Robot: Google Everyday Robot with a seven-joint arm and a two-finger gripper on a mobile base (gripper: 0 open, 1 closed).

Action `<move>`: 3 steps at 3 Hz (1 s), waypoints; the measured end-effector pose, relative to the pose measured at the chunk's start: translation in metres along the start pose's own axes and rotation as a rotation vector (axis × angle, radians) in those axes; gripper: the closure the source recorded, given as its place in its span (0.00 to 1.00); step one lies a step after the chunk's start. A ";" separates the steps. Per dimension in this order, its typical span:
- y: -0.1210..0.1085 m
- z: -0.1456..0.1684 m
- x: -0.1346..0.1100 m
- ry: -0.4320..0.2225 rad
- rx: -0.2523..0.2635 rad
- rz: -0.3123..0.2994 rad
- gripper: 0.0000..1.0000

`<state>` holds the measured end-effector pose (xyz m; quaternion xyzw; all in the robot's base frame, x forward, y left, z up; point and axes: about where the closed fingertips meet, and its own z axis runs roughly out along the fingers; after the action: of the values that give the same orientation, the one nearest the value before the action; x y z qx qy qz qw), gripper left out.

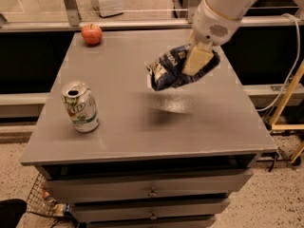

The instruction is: Move blue chip bag near apple

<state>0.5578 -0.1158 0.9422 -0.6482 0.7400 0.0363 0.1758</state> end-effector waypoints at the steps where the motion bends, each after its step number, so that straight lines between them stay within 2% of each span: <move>1: -0.061 -0.002 -0.021 -0.017 0.064 -0.006 1.00; 3: -0.147 0.007 -0.052 -0.174 0.236 0.046 1.00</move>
Offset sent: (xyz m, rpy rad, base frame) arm 0.1759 0.0198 0.0478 0.2107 -0.2836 -0.1079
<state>0.7076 -0.0879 0.9768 -0.6003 0.7357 0.0090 0.3134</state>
